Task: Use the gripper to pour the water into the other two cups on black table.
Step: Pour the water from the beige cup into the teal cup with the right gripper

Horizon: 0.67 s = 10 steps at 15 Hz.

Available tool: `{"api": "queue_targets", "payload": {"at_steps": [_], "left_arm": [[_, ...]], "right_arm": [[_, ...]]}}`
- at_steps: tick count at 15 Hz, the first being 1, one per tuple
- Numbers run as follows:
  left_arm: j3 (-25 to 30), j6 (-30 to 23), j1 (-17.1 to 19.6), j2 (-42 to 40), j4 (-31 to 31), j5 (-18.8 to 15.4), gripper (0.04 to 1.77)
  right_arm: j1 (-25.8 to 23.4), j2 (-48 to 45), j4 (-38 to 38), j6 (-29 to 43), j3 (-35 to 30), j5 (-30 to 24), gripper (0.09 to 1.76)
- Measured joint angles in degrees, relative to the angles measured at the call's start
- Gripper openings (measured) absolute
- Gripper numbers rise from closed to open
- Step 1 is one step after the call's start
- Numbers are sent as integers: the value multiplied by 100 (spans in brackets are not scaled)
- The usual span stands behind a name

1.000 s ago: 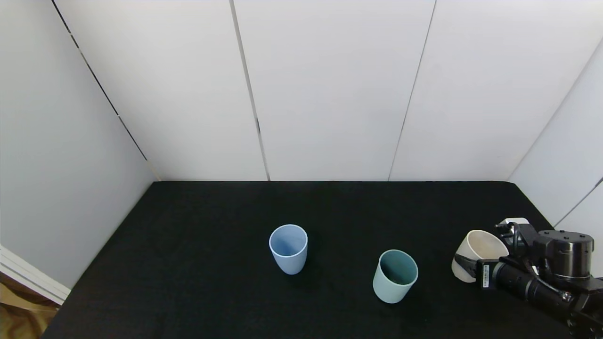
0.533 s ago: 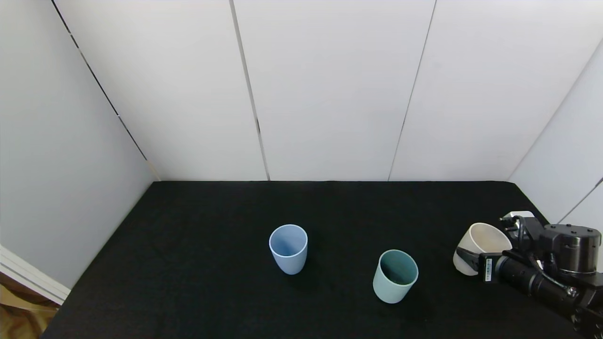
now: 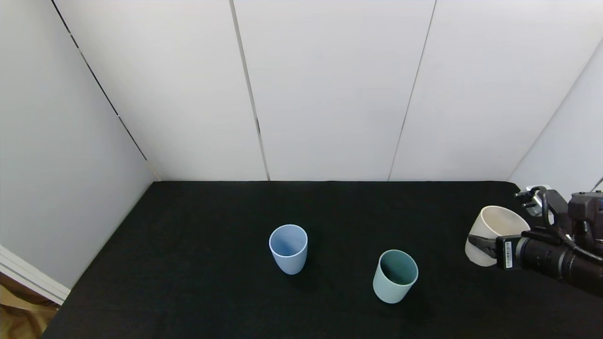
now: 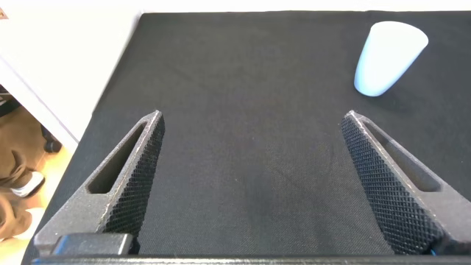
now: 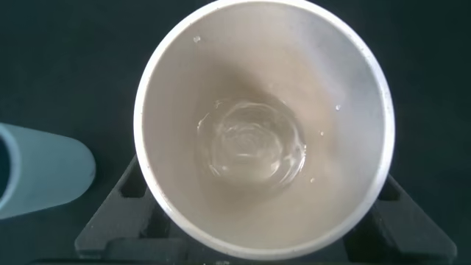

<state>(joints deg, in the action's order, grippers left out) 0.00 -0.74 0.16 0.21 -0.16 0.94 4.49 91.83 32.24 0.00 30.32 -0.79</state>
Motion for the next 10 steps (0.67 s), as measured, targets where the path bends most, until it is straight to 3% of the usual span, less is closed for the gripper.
{"api": "queue_targets", "payload": {"at_steps": [10], "left_arm": [[0, 0, 0, 0, 0, 0, 172]], "right_arm": [[697, -1113, -1111, -1771, 457, 22, 125]]}}
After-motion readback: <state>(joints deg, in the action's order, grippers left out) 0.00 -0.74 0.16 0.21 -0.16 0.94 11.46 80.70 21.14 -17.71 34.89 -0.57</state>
